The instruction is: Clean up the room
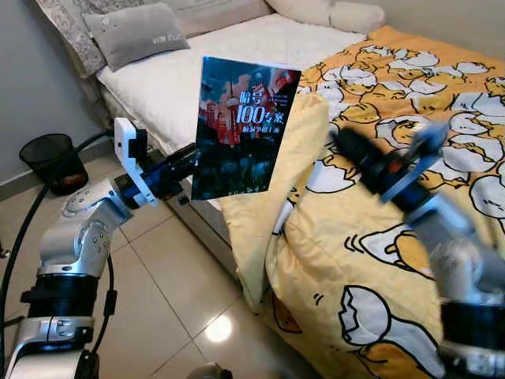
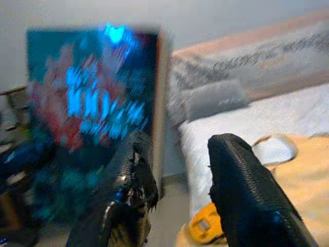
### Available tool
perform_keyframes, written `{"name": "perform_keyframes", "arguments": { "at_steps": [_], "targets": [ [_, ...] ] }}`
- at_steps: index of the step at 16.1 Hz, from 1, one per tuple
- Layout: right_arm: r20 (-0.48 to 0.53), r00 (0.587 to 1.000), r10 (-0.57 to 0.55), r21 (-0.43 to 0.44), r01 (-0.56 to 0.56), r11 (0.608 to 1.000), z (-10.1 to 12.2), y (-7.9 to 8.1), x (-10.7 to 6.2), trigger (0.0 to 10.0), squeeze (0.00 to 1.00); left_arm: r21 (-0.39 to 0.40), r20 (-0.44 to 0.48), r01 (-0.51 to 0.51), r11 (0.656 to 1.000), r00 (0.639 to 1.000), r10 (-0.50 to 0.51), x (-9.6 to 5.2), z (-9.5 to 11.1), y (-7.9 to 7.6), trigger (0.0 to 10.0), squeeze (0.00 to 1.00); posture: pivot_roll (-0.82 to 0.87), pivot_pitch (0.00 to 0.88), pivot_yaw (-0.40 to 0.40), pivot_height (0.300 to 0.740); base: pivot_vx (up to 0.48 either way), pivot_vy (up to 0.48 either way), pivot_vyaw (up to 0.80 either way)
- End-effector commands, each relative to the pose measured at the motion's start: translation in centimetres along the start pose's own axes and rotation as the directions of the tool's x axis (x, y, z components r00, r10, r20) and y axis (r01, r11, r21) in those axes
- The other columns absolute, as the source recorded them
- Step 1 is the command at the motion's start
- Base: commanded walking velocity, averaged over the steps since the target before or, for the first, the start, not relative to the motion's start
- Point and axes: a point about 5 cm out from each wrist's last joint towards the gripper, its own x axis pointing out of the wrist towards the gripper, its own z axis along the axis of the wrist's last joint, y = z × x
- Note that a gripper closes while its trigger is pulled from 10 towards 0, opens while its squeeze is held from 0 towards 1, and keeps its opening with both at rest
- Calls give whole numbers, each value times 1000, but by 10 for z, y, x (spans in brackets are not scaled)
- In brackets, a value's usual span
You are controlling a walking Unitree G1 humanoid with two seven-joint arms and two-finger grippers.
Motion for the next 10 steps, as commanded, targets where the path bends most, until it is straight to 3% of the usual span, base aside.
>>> {"name": "perform_keyframes", "arguments": {
  "at_steps": [1, 5, 6, 8, 10],
  "targets": [
    [-10, 994, 111, 49, -110, 993, -4, 18, 5, 10000, 1000, 40, 83, 7, 999, 996, -10, 7, 23, 1, 0, 0, -45, 0, 66, 740, 0, 0, 0],
    [-121, 975, 188, 165, -167, 972, -35, 38, 8, 10000, 1000, -20, 215, -97, 995, 972, 99, 26, 39, 8, 0, 0, -33, 0, 68, 740, 0, 0, 0],
    [-153, 973, 173, 174, -146, 974, -44, 40, 12, 10000, 1000, -58, 250, -138, 989, 957, 148, 36, 39, 8, 1412, 0, -33, 0, 72, 740, 0, 0, 0],
    [-145, 979, 143, 218, -110, 970, -49, 42, 21, 10000, 1000, -131, 290, -144, 981, 941, 177, 50, 35, 3, 0, 0, -36, 0, 79, 740, 0, 0, 0],
    [-31, 985, 168, 323, -149, 935, -40, 54, 36, 10000, 1000, -254, 334, -108, 961, 923, 192, 66, 27, -6, 0, 0, -43, 0, 89, 740, 0, 0, 0]
  ]
}}
